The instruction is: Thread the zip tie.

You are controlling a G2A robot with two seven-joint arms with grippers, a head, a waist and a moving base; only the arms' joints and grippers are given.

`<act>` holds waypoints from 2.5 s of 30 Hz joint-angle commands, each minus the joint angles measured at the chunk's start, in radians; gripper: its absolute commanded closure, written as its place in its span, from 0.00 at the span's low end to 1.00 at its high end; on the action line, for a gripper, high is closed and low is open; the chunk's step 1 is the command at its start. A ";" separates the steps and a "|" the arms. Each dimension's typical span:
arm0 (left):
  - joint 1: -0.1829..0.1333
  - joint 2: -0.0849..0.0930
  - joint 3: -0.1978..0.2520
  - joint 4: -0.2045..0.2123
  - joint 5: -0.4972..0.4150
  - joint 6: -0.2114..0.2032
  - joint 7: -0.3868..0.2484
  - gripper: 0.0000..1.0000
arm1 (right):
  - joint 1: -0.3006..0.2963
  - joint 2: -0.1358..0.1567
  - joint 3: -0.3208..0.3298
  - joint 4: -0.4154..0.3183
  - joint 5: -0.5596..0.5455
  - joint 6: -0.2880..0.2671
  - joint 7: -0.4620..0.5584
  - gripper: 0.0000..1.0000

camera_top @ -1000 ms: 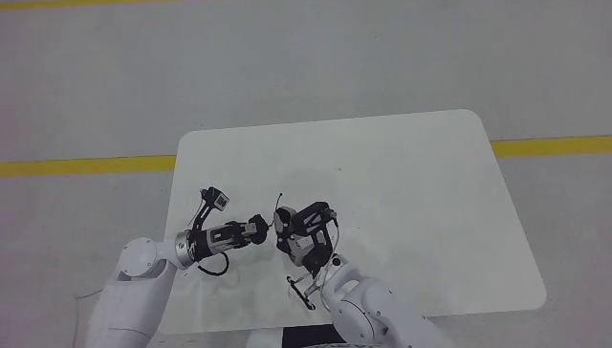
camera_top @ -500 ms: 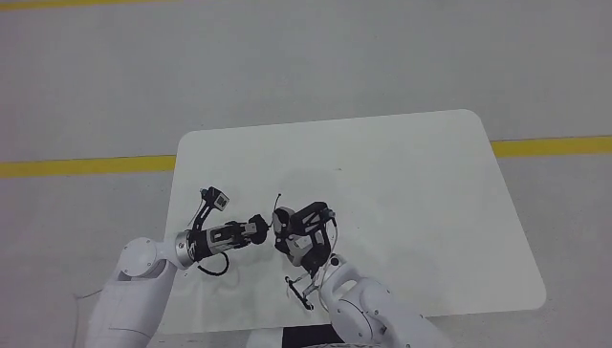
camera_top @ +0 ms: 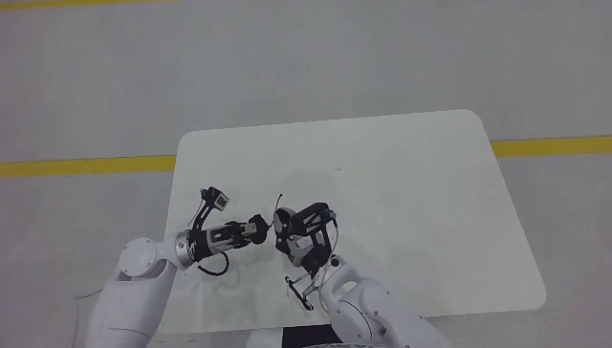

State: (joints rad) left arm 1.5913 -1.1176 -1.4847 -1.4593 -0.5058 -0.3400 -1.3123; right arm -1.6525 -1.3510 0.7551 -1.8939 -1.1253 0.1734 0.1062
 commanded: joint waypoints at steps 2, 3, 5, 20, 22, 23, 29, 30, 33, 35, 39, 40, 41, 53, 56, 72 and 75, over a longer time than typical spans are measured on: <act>0.000 0.000 0.000 0.000 0.000 0.000 0.000 1.00 | -0.003 -0.001 0.000 0.000 0.016 -0.007 0.003 1.00; 0.000 0.000 0.000 0.000 0.000 0.000 0.000 1.00 | -0.003 -0.001 -0.001 0.001 0.018 -0.009 0.003 1.00; 0.000 0.000 0.000 0.000 0.000 0.000 0.000 1.00 | -0.004 -0.002 -0.003 0.003 0.024 -0.011 0.004 1.00; 0.000 0.000 0.000 0.000 0.000 0.000 0.000 1.00 | -0.007 -0.005 -0.004 0.010 0.025 -0.005 0.003 1.00; 0.000 0.000 0.000 0.000 0.000 0.000 0.000 1.00 | -0.009 -0.005 -0.003 0.010 0.026 -0.006 0.002 1.00; 0.000 0.000 0.000 0.000 0.000 0.000 0.000 1.00 | -0.010 -0.005 -0.003 0.010 0.027 -0.007 0.002 1.00; 0.000 0.000 0.000 0.000 0.000 0.000 0.000 1.00 | -0.014 -0.005 -0.004 0.011 0.026 -0.012 0.003 1.00; 0.000 0.000 0.000 0.000 0.000 0.000 0.000 1.00 | -0.015 -0.005 -0.004 0.011 0.026 -0.013 0.004 1.00; 0.000 0.000 0.000 0.000 0.000 0.000 0.000 1.00 | -0.016 -0.004 -0.004 0.011 0.025 -0.014 0.007 1.00; 0.000 0.000 0.000 0.000 0.000 0.000 0.000 1.00 | -0.017 -0.004 -0.003 0.011 0.025 -0.014 0.007 1.00; 0.000 0.000 0.000 0.000 0.000 0.000 0.000 1.00 | -0.019 -0.004 -0.001 0.011 0.025 -0.015 0.005 1.00; 0.000 0.000 0.000 0.000 0.000 0.000 0.000 1.00 | -0.020 -0.004 -0.001 0.011 0.025 -0.015 0.005 1.00; 0.000 0.000 0.000 0.000 0.000 0.000 0.000 1.00 | -0.020 -0.004 -0.001 0.012 0.025 -0.016 0.006 1.00; 0.000 0.000 0.000 0.000 0.000 0.000 0.000 1.00 | -0.017 -0.006 -0.003 0.026 0.042 -0.029 0.012 1.00; 0.000 0.000 0.000 0.000 0.000 0.000 0.000 1.00 | -0.017 -0.006 -0.003 0.027 0.044 -0.029 0.012 1.00; 0.000 0.000 0.000 0.000 0.000 0.000 0.000 1.00 | -0.034 -0.002 0.029 0.011 0.079 -0.041 -0.008 0.00; 0.000 0.000 0.000 0.000 0.000 0.000 0.000 1.00 | -0.047 0.005 0.054 0.008 0.112 -0.086 -0.016 0.00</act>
State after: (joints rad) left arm 1.5913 -1.1176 -1.4847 -1.4593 -0.5058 -0.3400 -1.3123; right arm -1.6949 -1.3489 0.7994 -1.8849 -1.0256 0.1062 0.0922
